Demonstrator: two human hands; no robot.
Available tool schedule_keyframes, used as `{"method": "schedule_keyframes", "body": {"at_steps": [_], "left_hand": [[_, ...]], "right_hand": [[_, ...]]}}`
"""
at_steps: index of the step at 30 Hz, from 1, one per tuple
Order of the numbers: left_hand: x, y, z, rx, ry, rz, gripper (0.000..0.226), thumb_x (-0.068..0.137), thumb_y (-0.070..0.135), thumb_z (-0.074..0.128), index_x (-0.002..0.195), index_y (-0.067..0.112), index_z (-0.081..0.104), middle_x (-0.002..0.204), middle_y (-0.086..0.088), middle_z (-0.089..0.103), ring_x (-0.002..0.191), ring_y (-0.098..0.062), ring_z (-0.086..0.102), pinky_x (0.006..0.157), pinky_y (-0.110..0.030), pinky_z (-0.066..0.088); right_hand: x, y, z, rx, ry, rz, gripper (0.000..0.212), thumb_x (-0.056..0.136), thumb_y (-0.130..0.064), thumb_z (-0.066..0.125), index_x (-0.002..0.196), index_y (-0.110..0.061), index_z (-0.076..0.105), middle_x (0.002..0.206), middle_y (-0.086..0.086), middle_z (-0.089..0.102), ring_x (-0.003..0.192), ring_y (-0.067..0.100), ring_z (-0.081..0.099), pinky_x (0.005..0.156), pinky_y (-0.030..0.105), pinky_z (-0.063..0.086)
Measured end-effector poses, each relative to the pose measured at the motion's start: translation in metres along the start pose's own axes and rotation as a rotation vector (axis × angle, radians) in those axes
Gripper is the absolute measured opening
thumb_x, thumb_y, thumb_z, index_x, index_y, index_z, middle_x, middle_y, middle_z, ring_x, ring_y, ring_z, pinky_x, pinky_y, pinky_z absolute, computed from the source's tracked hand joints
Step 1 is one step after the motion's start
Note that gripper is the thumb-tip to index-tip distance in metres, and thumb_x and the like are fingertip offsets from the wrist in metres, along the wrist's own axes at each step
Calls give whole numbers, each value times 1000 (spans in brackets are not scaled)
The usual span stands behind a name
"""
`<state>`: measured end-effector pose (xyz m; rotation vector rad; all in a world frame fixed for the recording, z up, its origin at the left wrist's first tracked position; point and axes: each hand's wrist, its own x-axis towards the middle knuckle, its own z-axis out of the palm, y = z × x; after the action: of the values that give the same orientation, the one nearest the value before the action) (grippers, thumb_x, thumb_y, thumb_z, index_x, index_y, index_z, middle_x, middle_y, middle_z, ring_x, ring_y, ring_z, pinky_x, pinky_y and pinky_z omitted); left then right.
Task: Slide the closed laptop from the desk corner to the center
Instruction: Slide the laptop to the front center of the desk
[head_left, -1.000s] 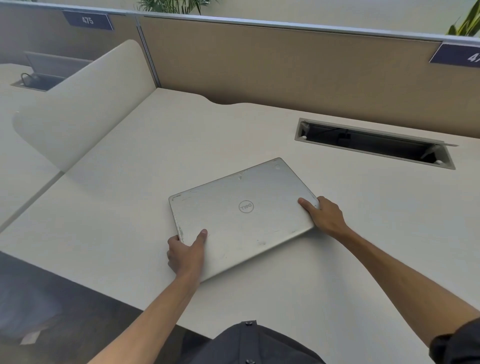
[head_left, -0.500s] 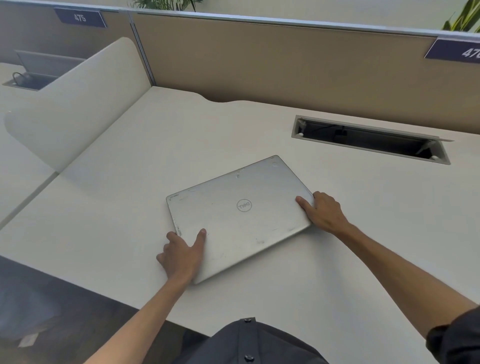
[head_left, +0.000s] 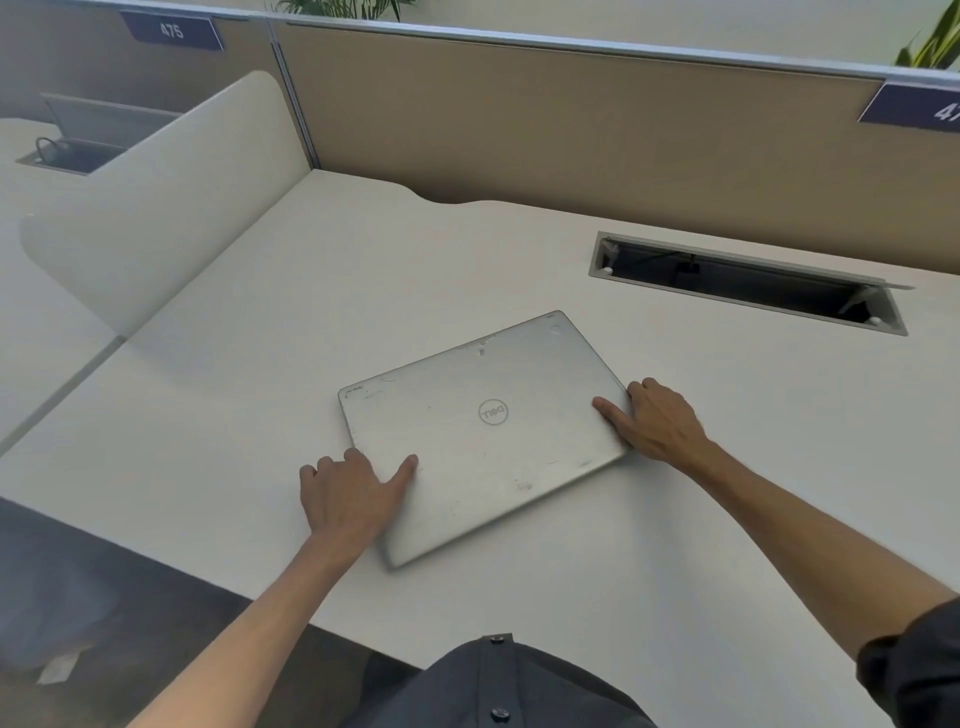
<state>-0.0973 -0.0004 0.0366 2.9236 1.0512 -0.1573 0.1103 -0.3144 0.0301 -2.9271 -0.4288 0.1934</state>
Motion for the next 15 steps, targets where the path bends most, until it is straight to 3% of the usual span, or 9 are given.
{"method": "schedule_keyframes", "body": {"at_steps": [3,6,8,12,15], "left_hand": [[3,-2,-1,41,-8,6,80,78,83,24,90,11,58,86,-7,66,85,-27,55,76,-37,30],[-3,3,4,30,27,9,80,83,78,26,97,7,58,93,-9,65,92,-28,58,69,-35,34],[-9,8,10,-70,31,-15,77,86,72,31,108,2,54,104,-12,59,98,-30,55,68,-35,35],[-14,16,19,-364,2,-126,74,86,60,51,123,-5,46,121,-18,48,114,-36,44,86,-43,38],[-15,26,20,-628,-10,-271,72,81,48,66,127,-4,43,128,-20,42,122,-36,36,98,-45,31]], "right_hand": [[0,-4,0,0,30,30,57,91,-66,42,93,-10,51,103,11,58,81,32,54,69,37,38],[1,-12,4,168,32,92,63,85,-61,55,123,-12,52,121,8,59,104,34,60,83,39,43],[2,-17,8,266,12,142,69,82,-60,59,132,-12,50,128,8,54,114,31,55,89,39,43],[5,-24,14,429,-9,224,71,81,-53,64,137,-12,49,133,10,50,125,31,45,94,37,39],[6,-22,12,533,-28,259,67,80,-48,70,134,-13,52,131,10,53,124,31,47,97,39,40]]}}
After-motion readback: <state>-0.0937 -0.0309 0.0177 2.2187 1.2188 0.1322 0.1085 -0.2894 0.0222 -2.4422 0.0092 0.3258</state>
